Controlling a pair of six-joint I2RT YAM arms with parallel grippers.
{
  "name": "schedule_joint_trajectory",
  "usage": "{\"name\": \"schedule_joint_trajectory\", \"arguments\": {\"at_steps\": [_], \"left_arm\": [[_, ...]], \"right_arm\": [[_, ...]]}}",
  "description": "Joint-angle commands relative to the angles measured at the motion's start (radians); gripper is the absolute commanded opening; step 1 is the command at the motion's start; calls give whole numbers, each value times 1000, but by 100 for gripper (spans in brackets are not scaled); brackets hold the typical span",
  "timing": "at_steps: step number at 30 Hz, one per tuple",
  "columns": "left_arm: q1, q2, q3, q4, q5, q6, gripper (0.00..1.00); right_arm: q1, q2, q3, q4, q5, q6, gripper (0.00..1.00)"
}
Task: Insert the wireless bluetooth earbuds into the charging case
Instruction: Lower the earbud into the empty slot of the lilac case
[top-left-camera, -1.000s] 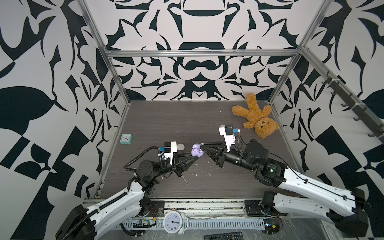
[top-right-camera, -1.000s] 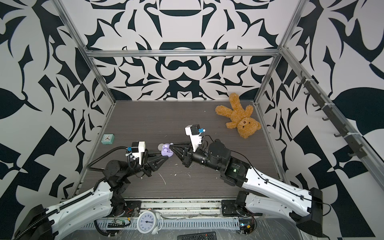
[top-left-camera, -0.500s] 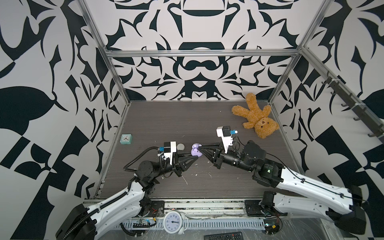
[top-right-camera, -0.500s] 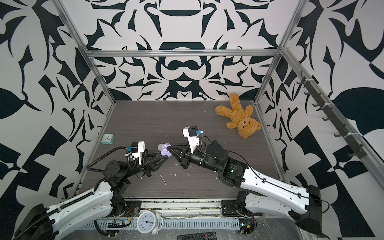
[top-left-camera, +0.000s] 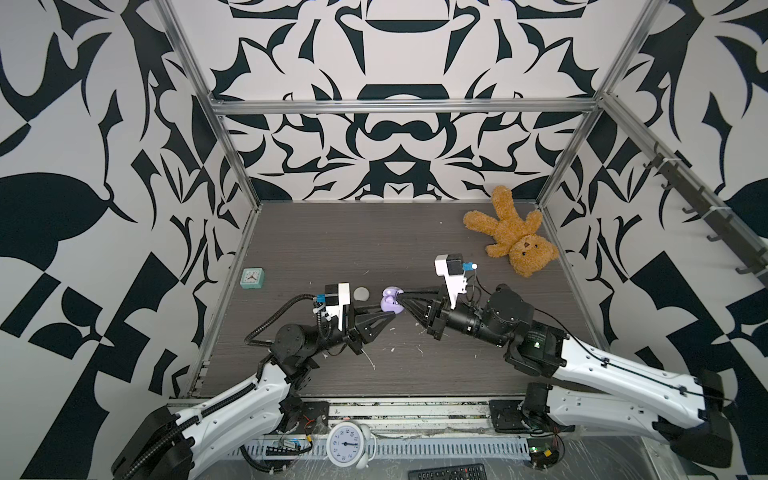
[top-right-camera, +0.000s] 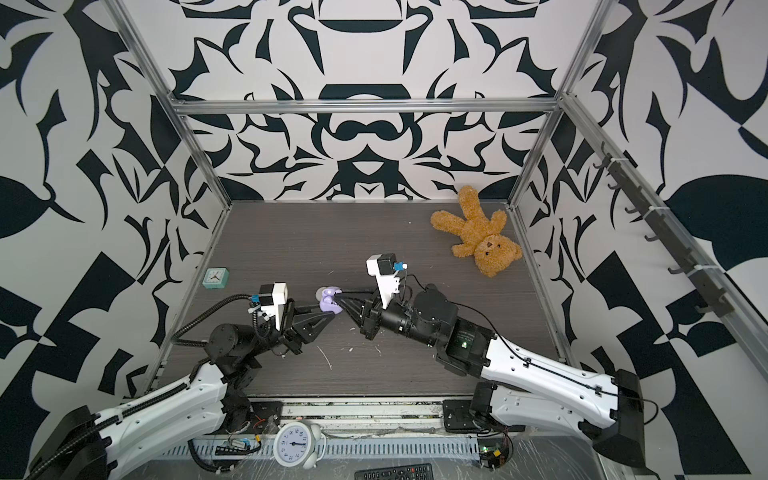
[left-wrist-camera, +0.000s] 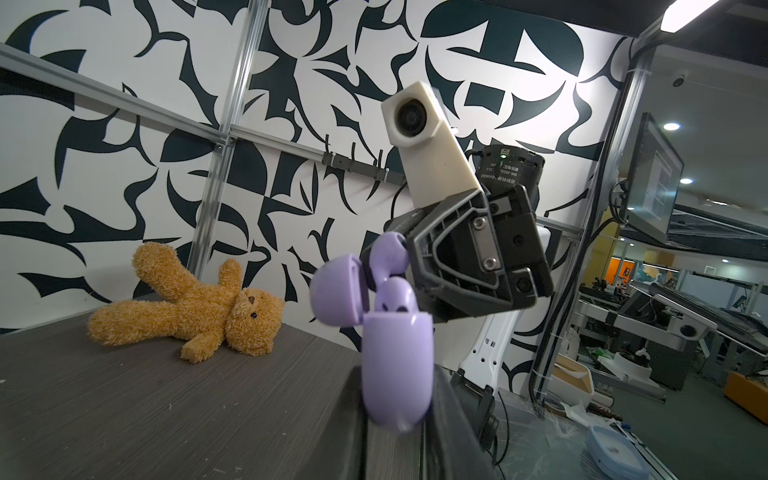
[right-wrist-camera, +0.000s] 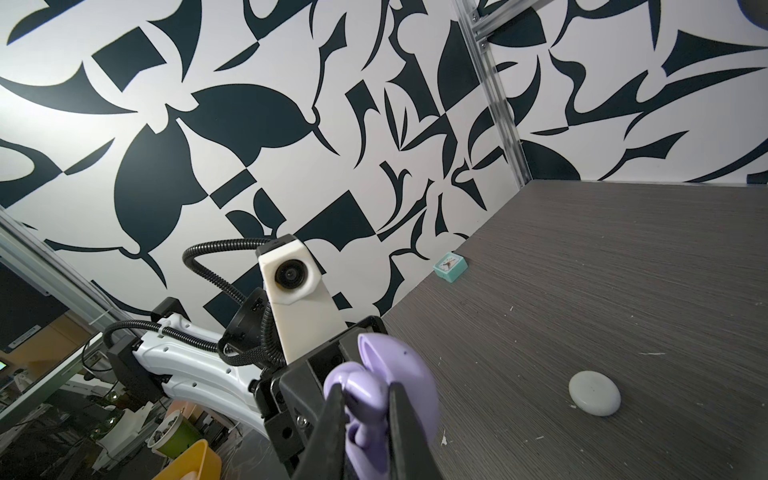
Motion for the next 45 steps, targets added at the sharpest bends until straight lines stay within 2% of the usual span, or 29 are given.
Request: {"name": "schedule_joint_trajectory", "arguments": {"at_steps": [1,23,33,45], "left_arm": [[-2,-7,2,83,-30,-24,0],[-2,5,16,133,-46,-52,0],[-2,13,20,133,-14,-55,0],[-2,8,13,142,-16,-51,0]], "right_arm": [[14,-9,-14,2,-25,-13,17],[38,-12,-35,12,-35,-40,17],[40,-2,-15,-15,-5,-46,28],[40,-14,-14,-45,22,-55,32]]}}
